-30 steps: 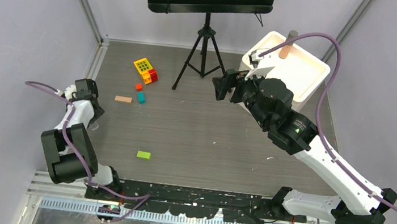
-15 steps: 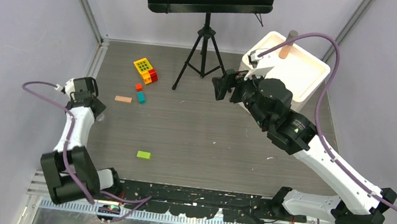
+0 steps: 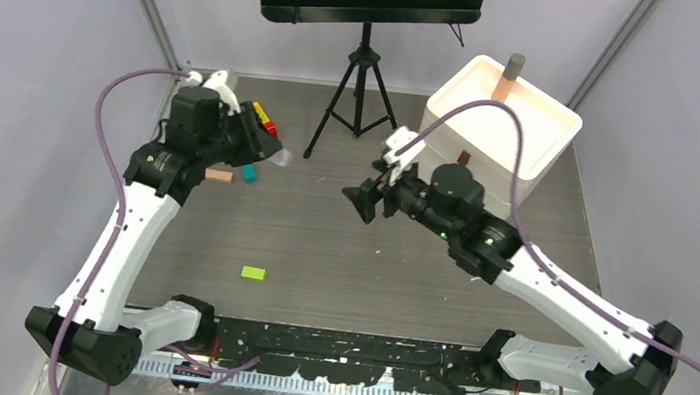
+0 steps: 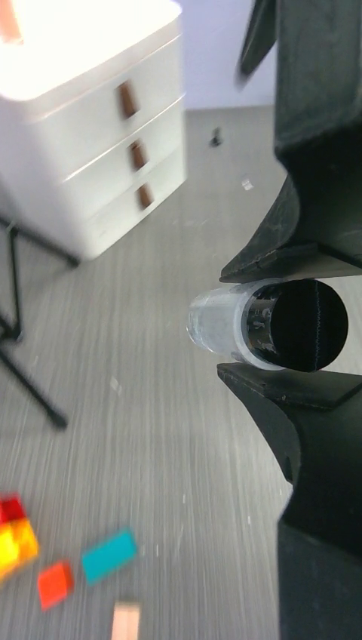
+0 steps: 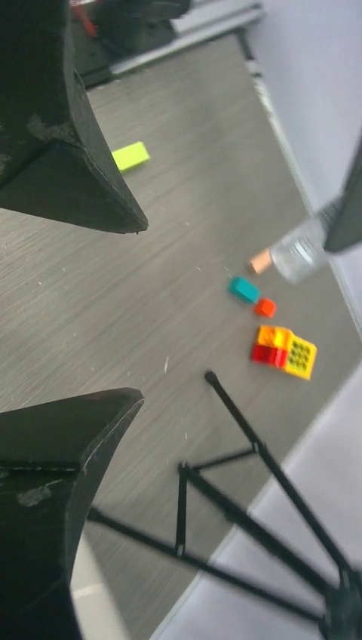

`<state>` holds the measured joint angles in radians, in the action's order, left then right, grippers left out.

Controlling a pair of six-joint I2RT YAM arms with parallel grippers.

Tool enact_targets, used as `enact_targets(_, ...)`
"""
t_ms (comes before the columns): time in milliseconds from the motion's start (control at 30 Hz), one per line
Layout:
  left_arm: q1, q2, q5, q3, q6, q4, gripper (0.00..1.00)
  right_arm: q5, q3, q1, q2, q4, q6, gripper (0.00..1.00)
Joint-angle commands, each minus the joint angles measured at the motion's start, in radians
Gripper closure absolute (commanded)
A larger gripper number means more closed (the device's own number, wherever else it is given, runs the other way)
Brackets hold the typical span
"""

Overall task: Organize the makeup
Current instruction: Pick up the makeup from the corner of the board.

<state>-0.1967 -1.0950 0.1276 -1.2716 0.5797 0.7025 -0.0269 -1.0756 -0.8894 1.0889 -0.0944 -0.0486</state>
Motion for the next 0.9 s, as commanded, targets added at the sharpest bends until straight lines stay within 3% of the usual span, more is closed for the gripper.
enact_targets(0,-0.14,-0.029,0.098,-0.084,0.017,0.062,0.93,0.204,0.06,-0.023,0.09,0.185,-0.124,0.19)
enact_targets(167,-0.314,-0.05,0.035,-0.081,0.038,0.047,0.93,0.144,0.186,-0.053,0.092,0.44,-0.162,0.13)
enact_targets(367,-0.444,-0.077,-0.033,-0.058,0.071,-0.006,0.93,0.1,0.193,-0.075,0.104,0.493,-0.166,0.14)
enact_targets(733,-0.491,-0.136,-0.029,-0.072,0.063,-0.025,0.93,0.078,0.185,-0.084,0.132,0.465,-0.187,0.36)
enact_targets(867,-0.493,-0.14,-0.008,-0.073,0.065,-0.033,0.93,0.076,0.184,-0.083,0.148,0.463,-0.195,0.35)
